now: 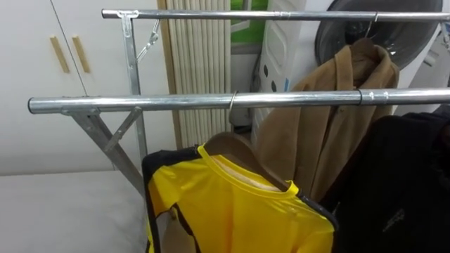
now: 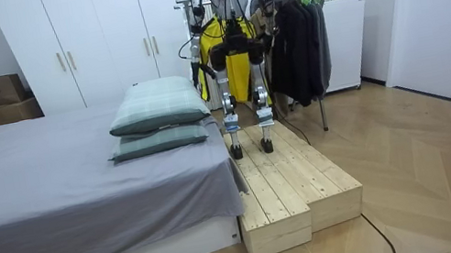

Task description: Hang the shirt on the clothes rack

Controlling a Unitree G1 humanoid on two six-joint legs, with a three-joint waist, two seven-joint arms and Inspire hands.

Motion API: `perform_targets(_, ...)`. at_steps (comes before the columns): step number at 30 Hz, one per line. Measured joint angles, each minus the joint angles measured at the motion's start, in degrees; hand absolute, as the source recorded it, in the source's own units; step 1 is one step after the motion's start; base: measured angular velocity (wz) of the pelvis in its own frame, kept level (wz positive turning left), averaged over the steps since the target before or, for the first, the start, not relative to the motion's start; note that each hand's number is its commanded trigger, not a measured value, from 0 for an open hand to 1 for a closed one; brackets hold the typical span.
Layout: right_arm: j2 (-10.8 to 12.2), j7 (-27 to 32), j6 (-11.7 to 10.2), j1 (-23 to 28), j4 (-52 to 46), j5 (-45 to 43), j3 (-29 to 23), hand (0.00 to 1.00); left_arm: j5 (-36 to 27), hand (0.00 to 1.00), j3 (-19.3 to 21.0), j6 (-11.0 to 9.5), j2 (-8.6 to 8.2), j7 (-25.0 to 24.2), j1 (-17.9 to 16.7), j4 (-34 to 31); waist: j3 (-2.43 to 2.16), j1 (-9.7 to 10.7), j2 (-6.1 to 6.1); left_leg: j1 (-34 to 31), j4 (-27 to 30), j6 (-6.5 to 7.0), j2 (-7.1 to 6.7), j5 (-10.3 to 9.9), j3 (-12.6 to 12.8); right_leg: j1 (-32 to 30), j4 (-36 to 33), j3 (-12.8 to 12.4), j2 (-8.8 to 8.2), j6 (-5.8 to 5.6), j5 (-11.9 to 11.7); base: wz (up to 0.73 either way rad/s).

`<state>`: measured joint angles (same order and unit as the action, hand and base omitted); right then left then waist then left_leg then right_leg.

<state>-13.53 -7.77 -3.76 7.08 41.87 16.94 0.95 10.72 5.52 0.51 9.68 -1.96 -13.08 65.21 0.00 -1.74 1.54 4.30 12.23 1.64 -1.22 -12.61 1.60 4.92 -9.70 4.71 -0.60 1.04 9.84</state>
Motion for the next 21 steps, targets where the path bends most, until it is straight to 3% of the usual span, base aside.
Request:
perform_targets(12,1.0,-2.5,-0.4,1.4,8.0,-3.9,0.0,0.0,0.4,0.0,0.8,-0.9,0.08,-0.9,0.2,-0.3,0.02,-0.1,0.05,0.6,-0.8,-0.02,0.41,0.0,0.7,0.1,0.2,-1.1,0.14,0.01,0.0,-0.03)
perform_targets(15,2.6,-1.9,-0.8,1.9,13.2,-3.9,0.1,0.0,1.2,0.0,0.3,-0.9,0.04,-0.2,0.1,-0.2,0.14,-0.1,0.12,0.5,-0.8,-0.02,0.4,0.0,0.6,0.5,0.2,-0.7,0.15,0.01,0.0,0.0)
perform_targets(17,3.6,-1.3,-0.7,2.1,16.1,-3.9,0.1,0.0,1.2,0.0,0.0,-0.9,-0.08,0.5,0.1,-0.2,0.6,0.0,0.21,0.4,-0.8,-0.02,0.4,0.0,0.7,0.5,0.3,-0.8,0.13,0.01,0.0,0.0)
perform_targets(21,4.3,-1.0,-0.7,2.4,19.6,-3.9,0.1,0.0,1.2,0.0,0.0,-0.9,-0.29,1.3,0.1,-0.1,0.6,0.1,-0.36,0.3,-0.9,-0.02,0.4,-0.2,0.6,0.3,0.8,-0.9,0.22,0.01,0.0,0.0)
